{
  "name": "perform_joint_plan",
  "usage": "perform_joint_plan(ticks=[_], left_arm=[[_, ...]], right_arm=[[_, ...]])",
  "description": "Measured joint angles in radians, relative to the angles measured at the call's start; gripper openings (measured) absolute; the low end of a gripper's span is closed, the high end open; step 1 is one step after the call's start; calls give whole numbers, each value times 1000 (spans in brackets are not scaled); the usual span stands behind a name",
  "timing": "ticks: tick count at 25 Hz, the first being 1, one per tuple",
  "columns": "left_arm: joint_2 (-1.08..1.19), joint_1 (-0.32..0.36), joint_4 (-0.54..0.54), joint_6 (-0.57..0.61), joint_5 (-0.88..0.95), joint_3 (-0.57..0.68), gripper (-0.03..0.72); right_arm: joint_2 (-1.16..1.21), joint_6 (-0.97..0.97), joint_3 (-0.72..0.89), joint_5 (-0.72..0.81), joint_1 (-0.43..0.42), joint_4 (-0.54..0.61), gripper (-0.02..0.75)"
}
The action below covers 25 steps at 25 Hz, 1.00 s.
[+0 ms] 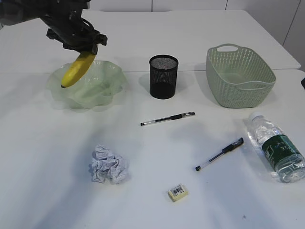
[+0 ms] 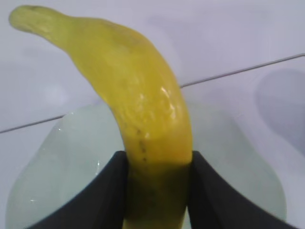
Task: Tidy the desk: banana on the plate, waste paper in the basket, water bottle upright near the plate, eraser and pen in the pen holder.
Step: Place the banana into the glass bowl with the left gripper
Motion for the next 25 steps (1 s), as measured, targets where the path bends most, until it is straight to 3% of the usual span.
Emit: perform_joint_plan(ticks=[25], left_arm=[[65, 26, -97, -4, 40, 0, 254]], right_arm=[[0, 19, 0, 2, 0, 2, 586]])
